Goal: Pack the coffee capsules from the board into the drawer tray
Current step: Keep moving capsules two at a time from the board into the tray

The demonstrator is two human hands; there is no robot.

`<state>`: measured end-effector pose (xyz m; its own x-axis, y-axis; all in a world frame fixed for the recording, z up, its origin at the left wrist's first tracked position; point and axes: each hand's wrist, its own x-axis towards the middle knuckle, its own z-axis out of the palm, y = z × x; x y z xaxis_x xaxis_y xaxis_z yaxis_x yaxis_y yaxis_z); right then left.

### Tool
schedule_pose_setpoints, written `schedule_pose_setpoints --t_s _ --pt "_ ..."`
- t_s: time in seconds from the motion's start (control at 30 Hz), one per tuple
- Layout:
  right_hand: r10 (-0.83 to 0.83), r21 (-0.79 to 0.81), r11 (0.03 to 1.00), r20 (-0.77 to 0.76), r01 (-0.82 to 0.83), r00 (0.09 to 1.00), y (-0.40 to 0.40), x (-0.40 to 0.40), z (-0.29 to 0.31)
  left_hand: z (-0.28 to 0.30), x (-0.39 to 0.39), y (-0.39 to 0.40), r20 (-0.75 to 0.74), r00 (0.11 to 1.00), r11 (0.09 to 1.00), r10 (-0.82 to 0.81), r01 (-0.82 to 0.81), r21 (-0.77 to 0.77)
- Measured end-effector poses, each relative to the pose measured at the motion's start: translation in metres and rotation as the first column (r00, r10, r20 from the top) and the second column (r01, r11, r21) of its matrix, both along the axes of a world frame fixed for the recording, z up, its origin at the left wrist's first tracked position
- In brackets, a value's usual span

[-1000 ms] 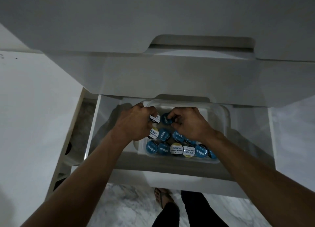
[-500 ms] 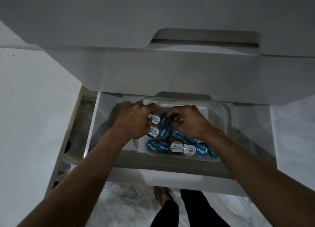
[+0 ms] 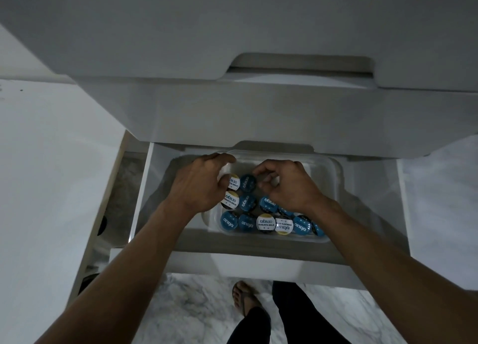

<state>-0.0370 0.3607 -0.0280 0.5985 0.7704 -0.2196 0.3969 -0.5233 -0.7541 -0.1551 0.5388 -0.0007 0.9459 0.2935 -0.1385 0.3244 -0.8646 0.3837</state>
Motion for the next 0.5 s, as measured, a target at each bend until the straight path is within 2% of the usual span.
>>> schedule_pose_setpoints --t_s 0.17,0.37,0.5 --pt "-0.131 0.095 0.986 -0.035 0.134 0.991 -0.018 -0.017 0.021 0.018 -0.019 -0.017 0.046 0.988 0.974 0.148 -0.138 -0.178" --pt "-0.234 0.153 0.956 -0.108 0.249 0.966 -0.048 -0.037 0.053 0.04 -0.033 -0.048 0.118 0.973 0.942 0.2 -0.158 -0.295" --pt "-0.274 0.235 0.927 -0.103 0.291 0.956 -0.083 -0.038 0.085 0.066 -0.025 -0.086 0.197 0.955 0.932 0.224 -0.151 -0.329"
